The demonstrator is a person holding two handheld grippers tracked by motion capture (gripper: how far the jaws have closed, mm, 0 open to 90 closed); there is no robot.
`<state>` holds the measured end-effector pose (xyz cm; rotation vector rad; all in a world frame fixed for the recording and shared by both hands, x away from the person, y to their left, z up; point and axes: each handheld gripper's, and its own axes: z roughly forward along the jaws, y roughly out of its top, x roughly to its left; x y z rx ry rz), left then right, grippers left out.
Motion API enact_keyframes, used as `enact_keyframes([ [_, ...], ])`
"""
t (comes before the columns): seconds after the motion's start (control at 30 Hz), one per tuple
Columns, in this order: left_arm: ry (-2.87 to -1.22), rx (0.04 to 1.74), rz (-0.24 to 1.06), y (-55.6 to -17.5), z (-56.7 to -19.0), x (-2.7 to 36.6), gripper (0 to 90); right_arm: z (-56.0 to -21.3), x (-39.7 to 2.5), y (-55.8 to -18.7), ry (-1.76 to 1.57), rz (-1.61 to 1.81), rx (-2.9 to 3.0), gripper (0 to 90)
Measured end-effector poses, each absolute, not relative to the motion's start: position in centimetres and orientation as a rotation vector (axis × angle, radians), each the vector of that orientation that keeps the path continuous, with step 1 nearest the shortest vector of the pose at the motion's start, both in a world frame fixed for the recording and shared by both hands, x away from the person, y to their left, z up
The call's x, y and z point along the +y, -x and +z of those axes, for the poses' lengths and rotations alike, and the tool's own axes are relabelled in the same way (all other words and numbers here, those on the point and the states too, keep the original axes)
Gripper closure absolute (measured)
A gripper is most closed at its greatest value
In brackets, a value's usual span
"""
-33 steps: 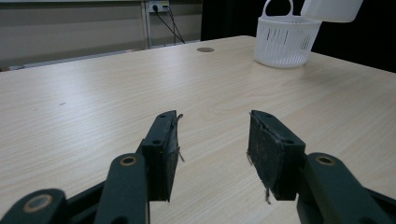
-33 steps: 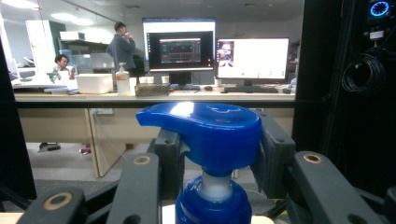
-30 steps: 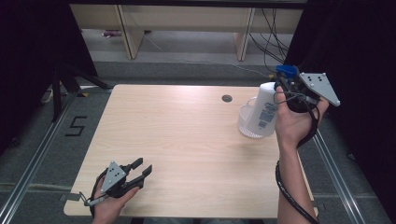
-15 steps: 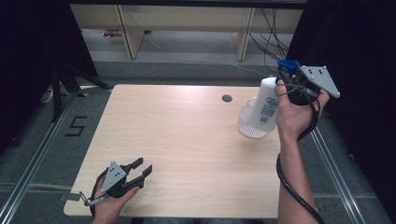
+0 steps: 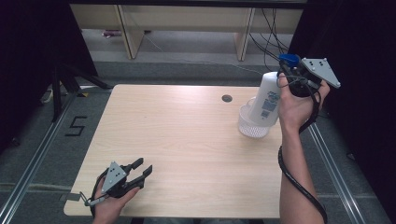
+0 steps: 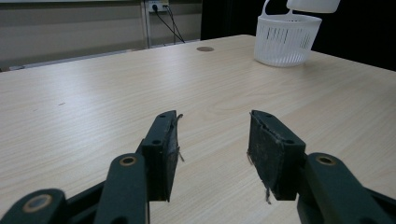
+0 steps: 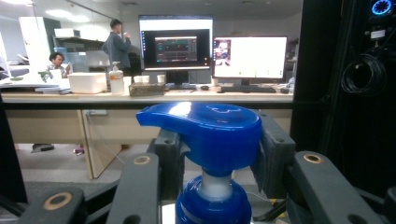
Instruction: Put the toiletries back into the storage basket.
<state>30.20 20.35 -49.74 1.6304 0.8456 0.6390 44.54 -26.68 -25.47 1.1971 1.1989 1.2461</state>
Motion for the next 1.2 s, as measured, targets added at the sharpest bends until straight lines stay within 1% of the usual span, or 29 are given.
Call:
enact_keyframes([
  [0.5,-1.617,0.835,0.636,-30.3,-49.9,20.3,52.1,-25.6,-26.8,-46.4,-1.195,1.224,1.210,59.8],
  [1.2,-1.635,0.848,0.640,-30.1,-49.9,20.4,52.2,-27.7,-26.4,-48.3,-1.211,1.212,1.264,59.8],
])
